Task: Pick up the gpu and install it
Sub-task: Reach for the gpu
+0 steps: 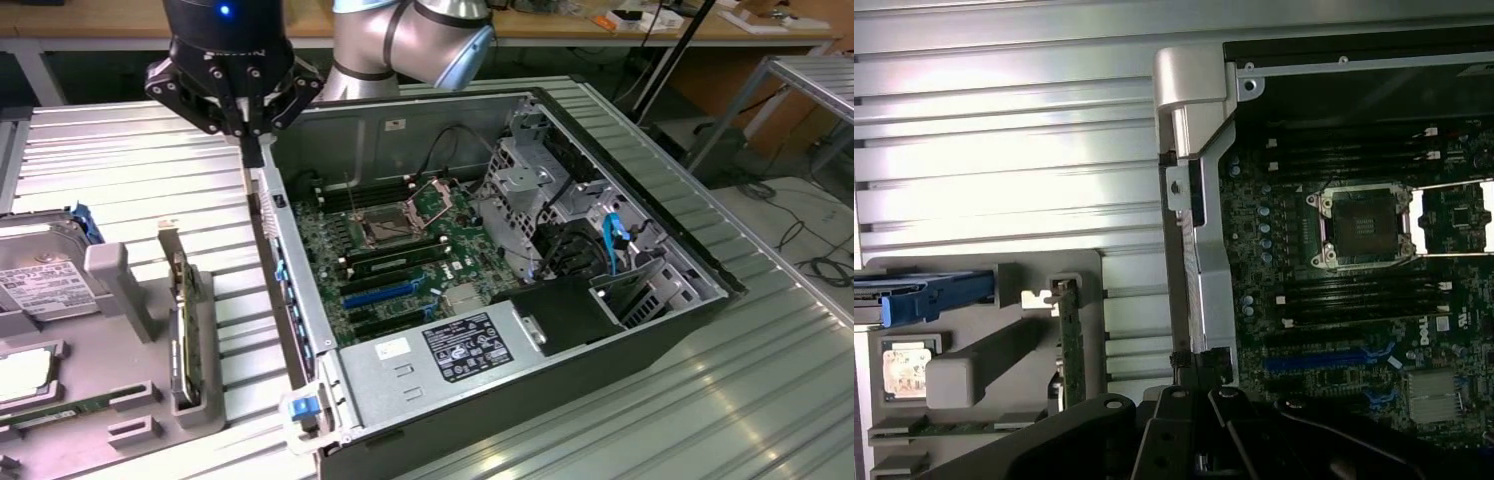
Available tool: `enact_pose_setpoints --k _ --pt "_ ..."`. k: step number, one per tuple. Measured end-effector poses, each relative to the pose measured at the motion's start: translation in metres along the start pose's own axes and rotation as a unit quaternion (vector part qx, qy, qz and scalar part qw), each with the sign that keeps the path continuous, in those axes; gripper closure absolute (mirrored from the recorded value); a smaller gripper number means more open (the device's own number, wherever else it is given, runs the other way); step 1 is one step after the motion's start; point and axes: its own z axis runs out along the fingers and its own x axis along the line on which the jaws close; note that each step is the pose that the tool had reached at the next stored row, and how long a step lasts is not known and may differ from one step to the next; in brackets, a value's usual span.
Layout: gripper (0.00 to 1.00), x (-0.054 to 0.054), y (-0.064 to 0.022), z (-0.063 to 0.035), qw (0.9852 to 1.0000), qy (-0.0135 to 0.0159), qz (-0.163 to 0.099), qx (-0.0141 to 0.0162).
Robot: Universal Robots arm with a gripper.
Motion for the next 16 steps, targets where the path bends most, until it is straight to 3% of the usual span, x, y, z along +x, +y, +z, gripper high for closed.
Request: enact_pose_setpoints --k 16 --pt "0.89 0.017 -0.0013 -0.0005 1.0000 0.0000 0.000 0.0000"
